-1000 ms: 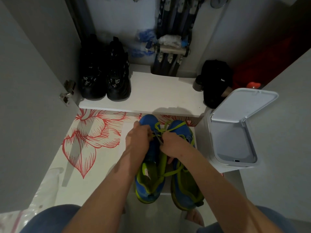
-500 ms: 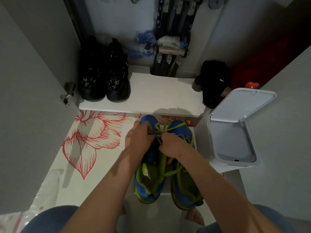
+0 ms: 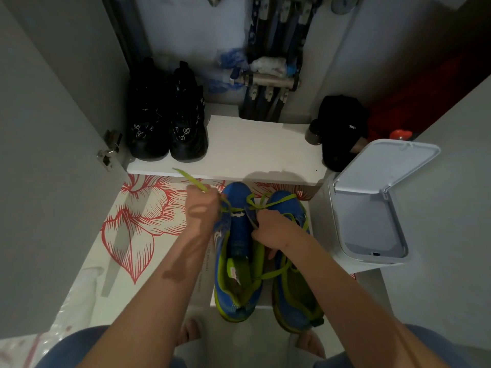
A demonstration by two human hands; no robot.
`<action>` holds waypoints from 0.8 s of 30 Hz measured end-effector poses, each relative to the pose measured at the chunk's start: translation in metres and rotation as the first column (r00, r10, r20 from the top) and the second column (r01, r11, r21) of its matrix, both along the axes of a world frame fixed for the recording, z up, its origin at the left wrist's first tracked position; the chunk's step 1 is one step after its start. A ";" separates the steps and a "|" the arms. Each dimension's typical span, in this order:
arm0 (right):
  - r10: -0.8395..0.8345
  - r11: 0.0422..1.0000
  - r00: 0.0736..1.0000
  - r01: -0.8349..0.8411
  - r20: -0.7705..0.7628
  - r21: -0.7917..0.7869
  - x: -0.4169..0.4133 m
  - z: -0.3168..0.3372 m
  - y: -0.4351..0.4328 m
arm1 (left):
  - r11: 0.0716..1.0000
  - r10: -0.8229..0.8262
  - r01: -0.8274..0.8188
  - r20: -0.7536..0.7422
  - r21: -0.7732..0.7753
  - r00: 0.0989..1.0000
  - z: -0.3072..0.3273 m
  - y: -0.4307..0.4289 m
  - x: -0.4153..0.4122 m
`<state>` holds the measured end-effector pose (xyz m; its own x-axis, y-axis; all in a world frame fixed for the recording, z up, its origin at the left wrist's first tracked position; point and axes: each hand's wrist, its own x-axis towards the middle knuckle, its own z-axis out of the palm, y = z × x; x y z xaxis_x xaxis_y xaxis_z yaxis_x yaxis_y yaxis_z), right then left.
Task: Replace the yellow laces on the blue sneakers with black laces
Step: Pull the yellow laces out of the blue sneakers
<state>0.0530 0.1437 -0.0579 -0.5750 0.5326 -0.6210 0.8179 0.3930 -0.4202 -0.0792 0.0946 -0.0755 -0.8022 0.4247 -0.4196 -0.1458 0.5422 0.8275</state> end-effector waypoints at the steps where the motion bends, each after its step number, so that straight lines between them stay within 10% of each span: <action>1: -0.008 1.000 1.000 0.008 -0.003 0.023 0.000 -0.002 -0.001 | 0.987 -0.130 0.124 -0.058 -0.100 0.990 -0.003 -0.002 0.006; 5: -0.004 0.912 0.983 0.079 -0.183 0.403 -0.011 -0.010 -0.004 | 0.809 -0.461 0.226 -0.346 -0.542 0.817 -0.007 -0.008 0.019; 10: 0.086 0.870 0.966 0.046 -0.243 0.491 -0.027 -0.035 0.002 | 0.735 -0.620 0.260 -0.467 -0.626 0.630 0.007 -0.010 0.017; 17: 0.076 0.836 0.987 0.013 -0.140 0.548 -0.039 -0.048 0.003 | 0.512 -0.778 0.502 -0.128 -0.697 0.615 0.011 -0.017 0.022; 22: -0.096 0.927 0.910 0.229 -0.404 0.297 -0.044 -0.048 0.006 | 0.562 -0.740 0.531 -0.098 -0.635 0.666 0.010 -0.020 0.017; 24: -0.515 0.822 0.616 0.553 -0.596 -0.139 -0.041 -0.043 0.013 | 0.587 -0.718 0.548 -0.070 -0.596 0.693 0.007 -0.020 0.015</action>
<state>0.0117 0.1563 -0.1009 -0.4085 0.8852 -0.2226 0.4850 0.0039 -0.8745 -0.0638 0.0745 -0.0681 -0.5197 0.6683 -0.5323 0.5842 0.7326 0.3493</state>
